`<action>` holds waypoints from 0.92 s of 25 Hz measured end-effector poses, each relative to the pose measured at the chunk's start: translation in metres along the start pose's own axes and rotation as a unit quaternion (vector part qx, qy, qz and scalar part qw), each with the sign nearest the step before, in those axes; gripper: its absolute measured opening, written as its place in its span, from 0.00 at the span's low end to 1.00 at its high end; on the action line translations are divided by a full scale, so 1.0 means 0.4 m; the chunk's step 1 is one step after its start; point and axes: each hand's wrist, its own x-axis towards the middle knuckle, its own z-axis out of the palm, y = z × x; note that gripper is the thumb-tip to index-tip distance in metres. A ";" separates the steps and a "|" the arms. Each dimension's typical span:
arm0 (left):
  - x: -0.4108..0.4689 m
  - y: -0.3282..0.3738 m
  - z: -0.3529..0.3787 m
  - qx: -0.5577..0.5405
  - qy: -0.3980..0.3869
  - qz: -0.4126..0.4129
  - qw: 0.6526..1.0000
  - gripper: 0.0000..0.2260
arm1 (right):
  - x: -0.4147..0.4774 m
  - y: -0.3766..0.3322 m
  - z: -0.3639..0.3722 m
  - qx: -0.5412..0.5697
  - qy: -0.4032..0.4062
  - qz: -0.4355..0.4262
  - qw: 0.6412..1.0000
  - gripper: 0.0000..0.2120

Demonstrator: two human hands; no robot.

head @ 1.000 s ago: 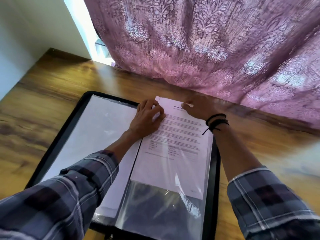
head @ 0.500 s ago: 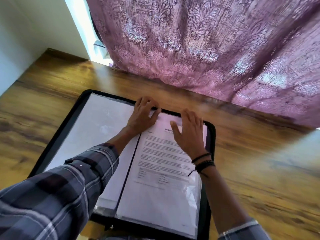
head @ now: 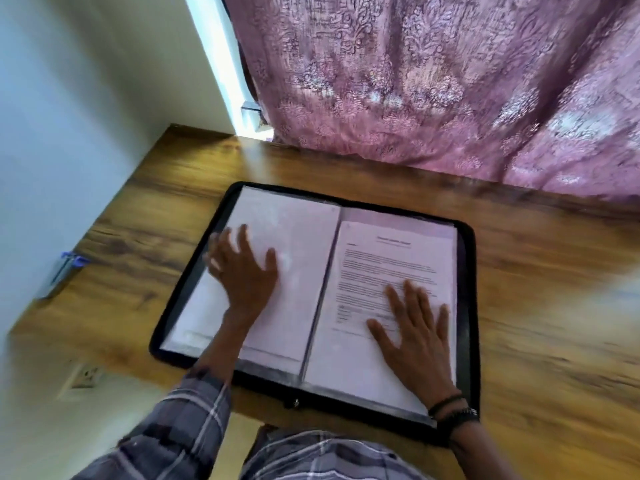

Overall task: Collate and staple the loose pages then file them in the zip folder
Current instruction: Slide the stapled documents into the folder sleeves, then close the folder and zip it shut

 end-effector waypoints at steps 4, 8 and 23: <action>0.024 -0.121 -0.115 0.051 -0.149 -0.210 0.965 0.44 | 0.008 0.003 -0.006 -0.012 0.006 0.016 1.000 0.35; 0.093 -0.188 -0.209 -0.114 -0.208 -0.215 0.947 0.26 | 0.020 0.014 -0.010 -0.010 0.001 0.004 1.000 0.35; -0.057 0.201 -0.543 -0.526 -0.323 -0.054 0.785 0.15 | -0.010 -0.072 -0.182 0.352 -0.109 0.051 0.928 0.36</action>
